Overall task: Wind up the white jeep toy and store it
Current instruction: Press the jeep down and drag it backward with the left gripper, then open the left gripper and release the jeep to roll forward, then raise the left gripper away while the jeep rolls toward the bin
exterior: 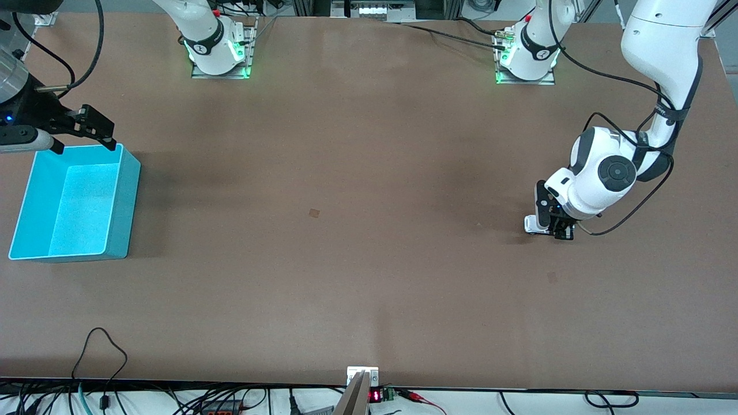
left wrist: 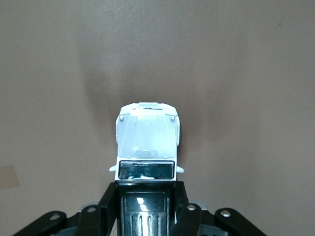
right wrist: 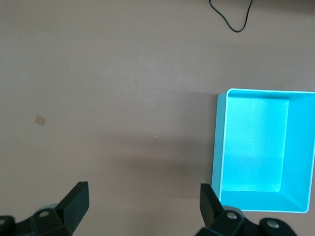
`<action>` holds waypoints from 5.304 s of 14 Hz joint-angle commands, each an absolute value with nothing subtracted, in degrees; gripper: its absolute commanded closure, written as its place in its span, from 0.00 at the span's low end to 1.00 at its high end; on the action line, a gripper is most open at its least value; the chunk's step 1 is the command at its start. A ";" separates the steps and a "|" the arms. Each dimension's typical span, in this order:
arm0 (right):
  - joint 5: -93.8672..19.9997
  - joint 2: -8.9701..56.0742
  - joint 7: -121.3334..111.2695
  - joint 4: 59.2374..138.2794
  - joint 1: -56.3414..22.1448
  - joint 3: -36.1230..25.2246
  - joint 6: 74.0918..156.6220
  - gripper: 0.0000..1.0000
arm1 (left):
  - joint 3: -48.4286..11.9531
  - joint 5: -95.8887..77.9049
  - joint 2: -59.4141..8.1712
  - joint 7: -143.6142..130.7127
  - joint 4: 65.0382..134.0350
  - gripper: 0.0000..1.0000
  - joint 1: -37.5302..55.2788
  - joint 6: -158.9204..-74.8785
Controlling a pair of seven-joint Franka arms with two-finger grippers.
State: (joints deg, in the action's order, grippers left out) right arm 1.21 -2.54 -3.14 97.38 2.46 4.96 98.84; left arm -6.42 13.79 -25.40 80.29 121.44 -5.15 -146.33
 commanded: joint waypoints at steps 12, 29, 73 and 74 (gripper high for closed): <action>0.18 -2.55 -4.04 96.86 2.64 5.36 98.79 0.00 | -6.50 16.52 -30.31 89.10 119.54 0.71 -19.50 -145.11; -1.05 -2.55 -3.78 96.86 2.81 5.36 98.53 0.00 | -7.47 16.61 -30.51 99.05 115.31 0.00 -25.75 -143.54; -0.26 -2.20 -2.20 95.45 0.79 4.31 96.50 0.00 | -4.31 1.05 -1.23 -2.55 89.57 0.00 -0.35 -87.19; -0.26 -2.20 -2.11 95.45 0.79 4.31 96.50 0.00 | -4.39 0.97 -1.32 -2.55 89.56 0.00 -0.35 -87.45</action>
State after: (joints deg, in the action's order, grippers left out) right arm -0.59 -2.21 -2.85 96.36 1.15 4.32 97.52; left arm -5.52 1.71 -2.02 -1.97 88.87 -1.26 -87.78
